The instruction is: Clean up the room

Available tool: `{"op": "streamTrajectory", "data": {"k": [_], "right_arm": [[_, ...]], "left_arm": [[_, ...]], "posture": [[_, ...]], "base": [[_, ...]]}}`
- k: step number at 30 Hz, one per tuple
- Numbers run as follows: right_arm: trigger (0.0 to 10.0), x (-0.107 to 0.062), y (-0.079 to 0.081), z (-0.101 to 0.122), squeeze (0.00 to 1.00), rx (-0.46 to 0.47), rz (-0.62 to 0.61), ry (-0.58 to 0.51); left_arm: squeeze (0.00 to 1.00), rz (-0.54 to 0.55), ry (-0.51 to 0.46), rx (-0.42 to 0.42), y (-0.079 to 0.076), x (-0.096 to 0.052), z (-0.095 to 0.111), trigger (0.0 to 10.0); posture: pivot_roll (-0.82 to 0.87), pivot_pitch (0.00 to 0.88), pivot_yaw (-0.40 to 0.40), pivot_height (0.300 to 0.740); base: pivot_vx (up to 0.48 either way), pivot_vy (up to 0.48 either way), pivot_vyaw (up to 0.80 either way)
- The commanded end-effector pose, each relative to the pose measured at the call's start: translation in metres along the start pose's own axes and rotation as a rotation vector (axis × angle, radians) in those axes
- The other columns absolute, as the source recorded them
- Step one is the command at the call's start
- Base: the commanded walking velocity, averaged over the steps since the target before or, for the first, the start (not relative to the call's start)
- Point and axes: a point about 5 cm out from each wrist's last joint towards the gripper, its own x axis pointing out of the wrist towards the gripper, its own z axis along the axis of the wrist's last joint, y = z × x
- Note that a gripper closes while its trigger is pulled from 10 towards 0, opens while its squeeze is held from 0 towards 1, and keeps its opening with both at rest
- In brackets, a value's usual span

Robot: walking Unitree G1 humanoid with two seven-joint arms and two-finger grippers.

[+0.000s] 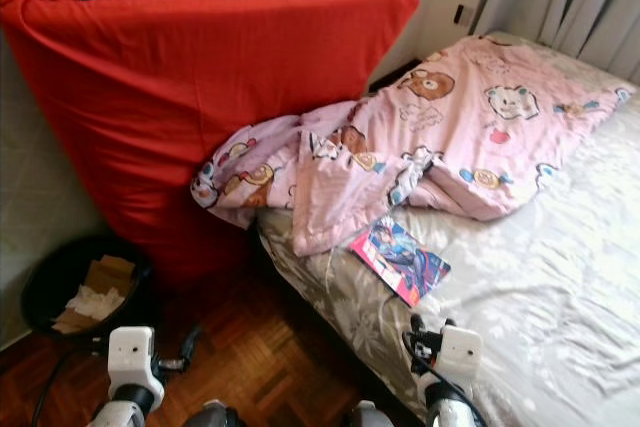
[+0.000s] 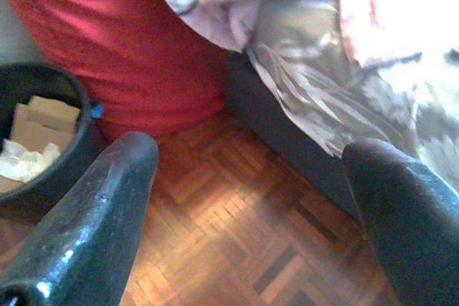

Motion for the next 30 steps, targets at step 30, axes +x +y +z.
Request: {"op": "streamTrajectory", "data": {"k": [30], "right_arm": [[10.0, 0.003, 0.012, -0.01, 0.0, 0.024, 0.106, 0.083]], "left_arm": [[0.0, -0.016, 0.038, -0.019, -0.004, -0.003, -0.002, 10.0]], "posture": [[-0.08, 0.189, -0.026, 0.627]], "base": [[0.0, 0.0, 0.0]]}}
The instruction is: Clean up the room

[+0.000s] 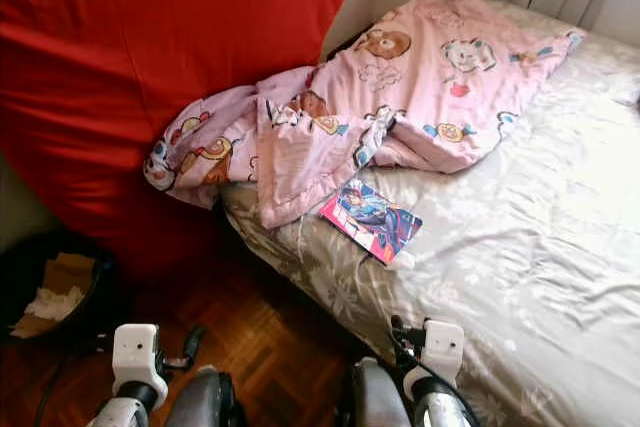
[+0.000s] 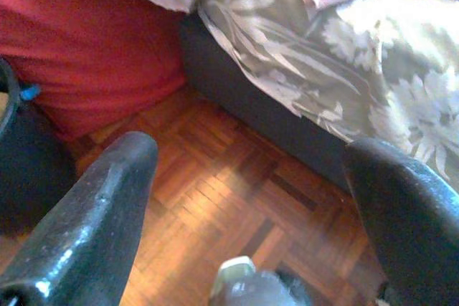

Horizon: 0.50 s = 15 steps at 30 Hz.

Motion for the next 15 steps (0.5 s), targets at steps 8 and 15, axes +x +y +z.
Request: {"op": "streamTrajectory", "data": {"k": [8, 15], "right_arm": [[10.0, -0.0015, 0.002, -0.0068, 0.0, 0.009, 0.053, 0.035], [10.0, -0.001, 0.0091, -0.0082, 0.0, 0.007, 0.147, 0.042]], "left_arm": [[0.0, 0.003, 0.026, -0.025, 0.0005, -0.0032, -0.0047, 10.0], [0.0, -0.001, 0.031, -0.026, 0.0005, -0.0039, -0.0051, 10.0]], "posture": [[-0.08, 0.188, -0.028, 0.627], [-0.08, 0.19, -0.027, 0.627]], "base": [[0.144, 0.0, 0.0], [0.336, 0.0, 0.3]]}}
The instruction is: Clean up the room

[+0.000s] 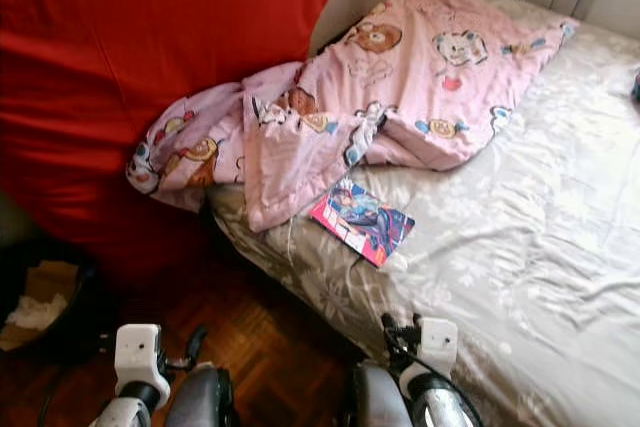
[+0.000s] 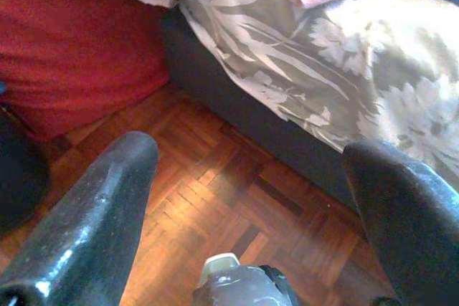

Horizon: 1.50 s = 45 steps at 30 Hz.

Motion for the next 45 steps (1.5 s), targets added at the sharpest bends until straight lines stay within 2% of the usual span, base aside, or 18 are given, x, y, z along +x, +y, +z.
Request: {"op": "streamTrajectory", "data": {"k": [1, 4, 14, 17, 23, 28, 29, 31, 37, 38, 39, 45], "right_arm": [[10.0, -0.001, 0.005, -0.004, 0.0, -0.003, 0.026, 0.012], [10.0, -0.001, 0.005, -0.004, 0.0, 0.011, 0.022, 0.01], [10.0, 0.0, -0.001, -0.005, 0.0, 0.058, -0.057, 0.009], [10.0, 0.002, -0.008, -0.002, 0.0, 0.083, -0.114, 0.005], [10.0, 0.001, -0.043, 0.012, 0.0, 0.164, -0.414, -0.055], [10.0, 0.002, -0.051, 0.016, 0.0, 0.182, -0.445, -0.053], [10.0, 0.004, -0.05, 0.017, 0.27, 0.191, -0.435, -0.046], [10.0, 0.007, -0.048, 0.019, 1.0, 0.227, -0.426, -0.052], [10.0, 0.016, -0.045, 0.016, 1.0, 0.291, -0.422, 0.025], [10.0, 0.018, -0.041, 0.013, 0.22, 0.274, -0.383, 0.067], [10.0, 0.018, -0.04, 0.011, 0.02, 0.254, -0.373, 0.083], [10.0, 0.018, -0.043, 0.011, 0.0, 0.29, -0.405, 0.103]], "left_arm": [[0.0, 0.007, 0.032, -0.003, 0.003, -0.006, -0.007, 10.0], [0.0, 0.005, 0.034, -0.003, 0.002, -0.006, -0.007, 10.0], [0.0, -0.011, 0.036, -0.001, -0.001, -0.007, -0.008, 10.0], [0.0, -0.011, 0.034, -0.002, -0.001, -0.007, -0.007, 10.0], [0.0, -0.008, 0.031, -0.001, 0.0, -0.01, -0.007, 10.0], [0.0, -0.012, 0.039, 0.004, 0.0, -0.013, -0.009, 10.0], [0.0, -0.015, 0.039, 0.007, 0.0, -0.014, -0.009, 10.0], [0.0, -0.015, 0.04, 0.009, 0.0, -0.016, -0.009, 10.0], [0.0, -0.018, 0.051, 0.016, 0.001, -0.02, -0.01, 10.0], [0.0, -0.025, 0.06, 0.026, 0.0, -0.023, -0.012, 10.0], [0.0, -0.027, 0.063, 0.029, 0.001, -0.025, -0.013, 10.0], [0.0, -0.024, 0.064, 0.028, 0.002, -0.031, -0.013, 10.0]], "posture": [[-0.08, 0.191, -0.026, 0.627], [-0.08, 0.191, -0.026, 0.627], [-0.08, 0.201, -0.024, 0.627], [-0.08, 0.204, -0.024, 0.627], [-0.07, 0.214, -0.024, 0.627], [-0.07, 0.218, -0.021, 0.627], [-0.06, 0.229, -0.02, 0.627], [-0.06, 0.235, -0.02, 0.627], [-0.04, 0.248, -0.017, 0.627], [-0.02, 0.261, -0.015, 0.627], [-0.02, 0.261, -0.014, 0.627], [-0.01, 0.271, -0.013, 0.627]], "base": [[0.352, 0.0, 0.8], [0.352, 0.0, 0.8], [0.356, 0.0, 0.0], [0.0, 0.0, 0.0], [0.0, 0.0, 0.0], [0.0, 0.0, 0.0], [0.0, 0.0, 0.0], [0.0, 0.0, 0.0], [0.0, 0.0, 0.0], [0.0, 0.0, 0.0], [0.0, 0.0, 0.0], [0.0, 0.0, 0.0]]}}
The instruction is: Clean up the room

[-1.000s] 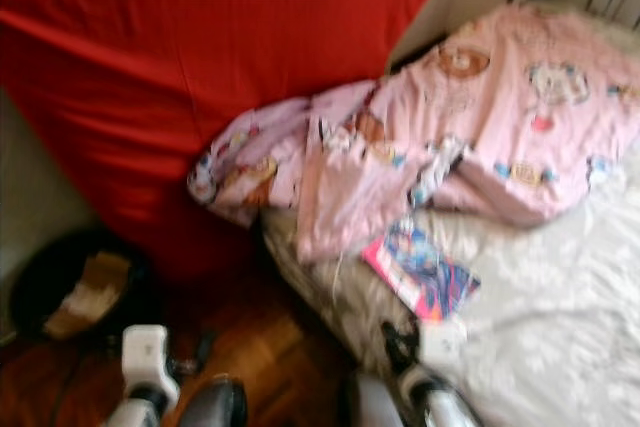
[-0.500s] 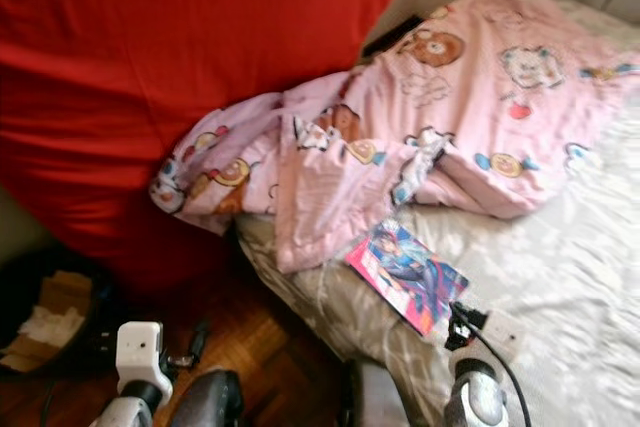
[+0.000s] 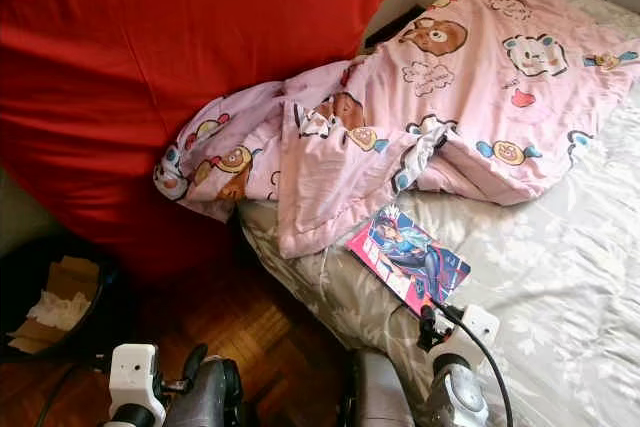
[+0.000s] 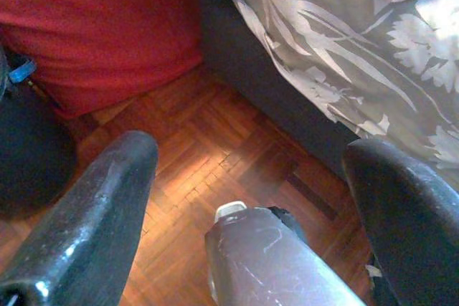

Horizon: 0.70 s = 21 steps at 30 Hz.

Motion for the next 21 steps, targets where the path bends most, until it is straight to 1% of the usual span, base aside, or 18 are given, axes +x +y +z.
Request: {"op": "streamTrajectory", "data": {"k": [1, 4, 5, 6, 7, 8, 10, 12, 15, 18, 21], "right_arm": [[10.0, 0.0, -0.008, -0.003, 0.0, 0.018, -0.046, 0.031], [10.0, 0.001, -0.011, -0.001, 0.0, 0.052, -0.078, 0.038], [10.0, 0.002, -0.013, 0.002, 0.0, 0.06, -0.093, 0.024], [10.0, 0.002, -0.013, 0.002, 0.0, 0.06, -0.093, 0.024], [10.0, 0.004, -0.012, 0.009, 0.0, 0.084, -0.095, -0.014], [10.0, 0.004, -0.012, 0.009, 0.0, 0.084, -0.095, -0.014], [10.0, 0.005, -0.011, 0.017, 0.0, 0.111, -0.088, -0.063], [10.0, 0.007, -0.01, 0.022, 0.0, 0.124, -0.087, -0.083], [10.0, 0.008, -0.01, 0.022, 0.0, 0.123, -0.086, -0.071], [10.0, 0.008, -0.007, 0.017, 0.0, 0.121, -0.051, -0.017], [10.0, 0.007, -0.004, 0.012, 0.0, 0.091, -0.03, 0.005]], "left_arm": [[0.0, -0.002, 0.025, 0.016, 0.002, -0.008, -0.004, 10.0], [0.0, -0.011, 0.037, 0.032, 0.002, -0.016, -0.007, 10.0], [0.0, -0.019, 0.04, 0.039, 0.001, -0.021, -0.008, 10.0], [0.0, -0.019, 0.04, 0.039, 0.001, -0.021, -0.008, 10.0], [0.0, -0.025, 0.041, 0.043, 0.001, -0.025, -0.008, 10.0], [0.0, -0.025, 0.041, 0.043, 0.001, -0.025, -0.008, 10.0], [0.0, -0.03, 0.045, 0.048, 0.001, -0.03, -0.007, 10.0], [0.0, -0.031, 0.053, 0.054, 0.003, -0.033, -0.008, 10.0], [0.0, -0.029, 0.061, 0.06, 0.005, -0.036, -0.008, 10.0], [0.0, -0.034, 0.062, 0.072, 0.005, -0.039, -0.005, 10.0], [0.0, -0.038, 0.056, 0.076, 0.005, -0.043, -0.002, 10.0]], "posture": [[0.0, 0.279, -0.012, 0.627], [0.02, 0.302, -0.005, 0.627], [0.03, 0.312, -0.001, 0.627], [0.03, 0.312, -0.001, 0.627], [0.03, 0.329, 0.002, 0.627], [0.03, 0.329, 0.002, 0.627], [0.04, 0.345, 0.007, 0.627], [0.03, 0.354, 0.01, 0.627], [0.04, 0.362, 0.014, 0.627], [0.05, 0.373, 0.018, 0.627], [0.06, 0.384, 0.021, 0.627]], "base": [[0.0, 0.0, 0.0], [0.0, 0.0, 0.0], [0.0, 0.0, 0.0], [0.0, 0.0, 0.0], [0.0, 0.0, 0.0], [0.0, 0.0, 0.0], [0.0, 0.0, 0.0], [0.0, 0.0, 0.0], [0.0, 0.0, 0.0], [0.0, 0.0, 0.0], [0.0, 0.0, 0.0]]}}
